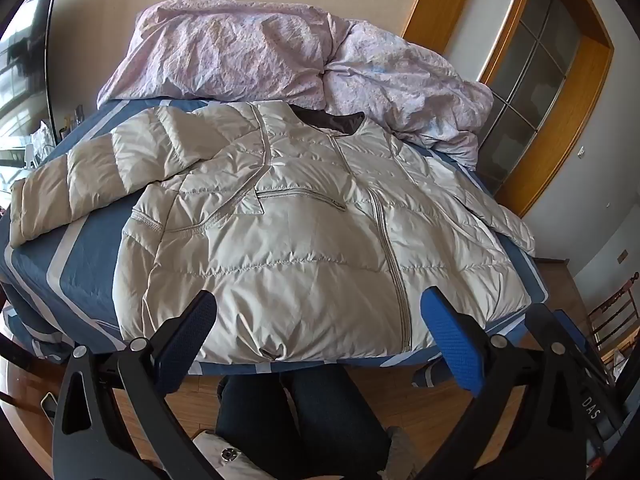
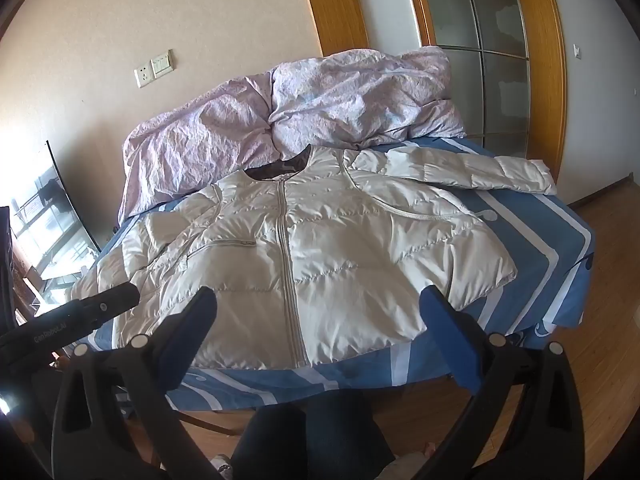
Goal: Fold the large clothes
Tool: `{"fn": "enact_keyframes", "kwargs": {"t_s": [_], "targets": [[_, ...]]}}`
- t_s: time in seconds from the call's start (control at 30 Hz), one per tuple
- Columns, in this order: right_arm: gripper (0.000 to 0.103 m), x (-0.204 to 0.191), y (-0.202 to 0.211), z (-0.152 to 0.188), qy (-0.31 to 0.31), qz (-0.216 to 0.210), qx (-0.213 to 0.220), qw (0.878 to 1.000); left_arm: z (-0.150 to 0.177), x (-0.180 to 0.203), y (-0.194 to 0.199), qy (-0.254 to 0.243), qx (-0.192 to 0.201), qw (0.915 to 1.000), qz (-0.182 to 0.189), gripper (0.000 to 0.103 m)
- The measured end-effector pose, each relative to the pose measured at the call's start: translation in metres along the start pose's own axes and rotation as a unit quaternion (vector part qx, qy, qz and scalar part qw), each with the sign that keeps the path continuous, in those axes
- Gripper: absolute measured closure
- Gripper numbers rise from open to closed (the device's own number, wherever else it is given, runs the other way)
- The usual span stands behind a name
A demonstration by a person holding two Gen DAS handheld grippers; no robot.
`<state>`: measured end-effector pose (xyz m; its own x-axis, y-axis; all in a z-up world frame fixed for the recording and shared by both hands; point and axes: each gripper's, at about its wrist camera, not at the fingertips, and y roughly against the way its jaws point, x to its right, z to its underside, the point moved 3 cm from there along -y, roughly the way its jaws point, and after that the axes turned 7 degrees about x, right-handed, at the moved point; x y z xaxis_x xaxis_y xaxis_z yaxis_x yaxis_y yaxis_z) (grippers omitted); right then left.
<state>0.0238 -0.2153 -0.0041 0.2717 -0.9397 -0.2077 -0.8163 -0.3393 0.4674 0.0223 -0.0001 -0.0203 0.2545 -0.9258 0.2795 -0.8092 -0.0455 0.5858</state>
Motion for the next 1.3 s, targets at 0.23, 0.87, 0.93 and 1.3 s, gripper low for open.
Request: {"fn": "enact_keyframes", "kwargs": {"t_s": [0.23,0.87,0.93,1.3], "targets": [[0.002,0.0001,-0.0006,0.0003,0.0,0.001,-0.001,1.0,0.0,-0.0001,0.0,-0.002,0.0,1.0,-0.003,0.001],[0.002,0.0008,-0.0017,0.0016,-0.001,0.0,-0.001,1.0,0.0001,0.0,-0.0002,-0.001,0.0,1.0,-0.001,0.001],[0.002,0.0009,-0.0023,0.0018,0.0,0.0,-0.002,1.0,0.0001,0.0,-0.0002,-0.001,-0.001,1.0,-0.001,0.001],[0.002,0.0009,-0.0023,0.0016,0.0,0.0,-0.001,1.0,0.0002,0.0,-0.0001,-0.001,-0.001,1.0,-0.001,0.001]]}}
